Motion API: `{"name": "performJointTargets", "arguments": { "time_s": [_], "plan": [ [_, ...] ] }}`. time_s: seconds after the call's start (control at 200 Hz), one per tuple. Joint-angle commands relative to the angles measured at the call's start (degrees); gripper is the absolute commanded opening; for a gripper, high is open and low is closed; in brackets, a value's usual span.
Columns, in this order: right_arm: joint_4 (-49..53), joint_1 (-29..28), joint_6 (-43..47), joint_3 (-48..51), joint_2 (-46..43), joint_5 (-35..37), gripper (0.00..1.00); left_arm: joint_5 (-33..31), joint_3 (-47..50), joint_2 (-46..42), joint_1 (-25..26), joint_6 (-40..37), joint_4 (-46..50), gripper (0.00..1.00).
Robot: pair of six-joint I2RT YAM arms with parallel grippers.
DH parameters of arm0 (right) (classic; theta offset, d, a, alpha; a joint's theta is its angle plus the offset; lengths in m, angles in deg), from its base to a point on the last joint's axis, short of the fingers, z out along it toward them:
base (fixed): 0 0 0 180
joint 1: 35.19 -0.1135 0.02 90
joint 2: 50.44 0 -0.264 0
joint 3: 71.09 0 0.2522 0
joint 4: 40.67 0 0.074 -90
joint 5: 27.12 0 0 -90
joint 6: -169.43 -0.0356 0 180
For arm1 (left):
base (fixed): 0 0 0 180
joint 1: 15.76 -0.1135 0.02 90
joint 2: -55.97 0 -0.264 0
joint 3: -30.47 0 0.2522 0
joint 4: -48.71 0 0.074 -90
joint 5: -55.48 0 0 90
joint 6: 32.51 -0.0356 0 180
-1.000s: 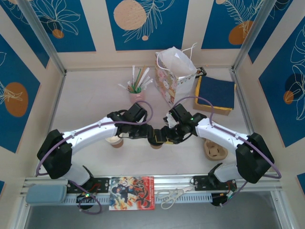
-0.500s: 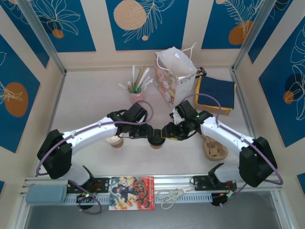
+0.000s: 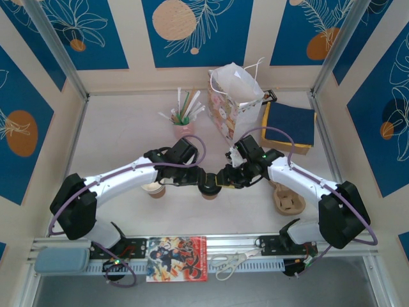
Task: Pack the takeout coffee
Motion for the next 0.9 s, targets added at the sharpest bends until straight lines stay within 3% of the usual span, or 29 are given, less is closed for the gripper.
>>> {"name": "performJointTargets", "arguments": {
  "time_s": [0.0,0.25,0.895],
  "plan": [
    [4.62,-0.23,0.17,2.77,1.92,3.61,0.37,-1.68,0.75,2.83,0.88,-0.83,5.29,0.42],
    [4.56,-0.29,0.53,2.18,1.05,3.13,0.37,2.62,-4.04,2.44,0.48,0.26,1.19,0.45],
    [4.53,-1.17,0.47,1.49,1.58,3.34,0.36,2.38,-7.06,7.72,-2.10,-1.84,-0.85,0.46]
  ]
}}
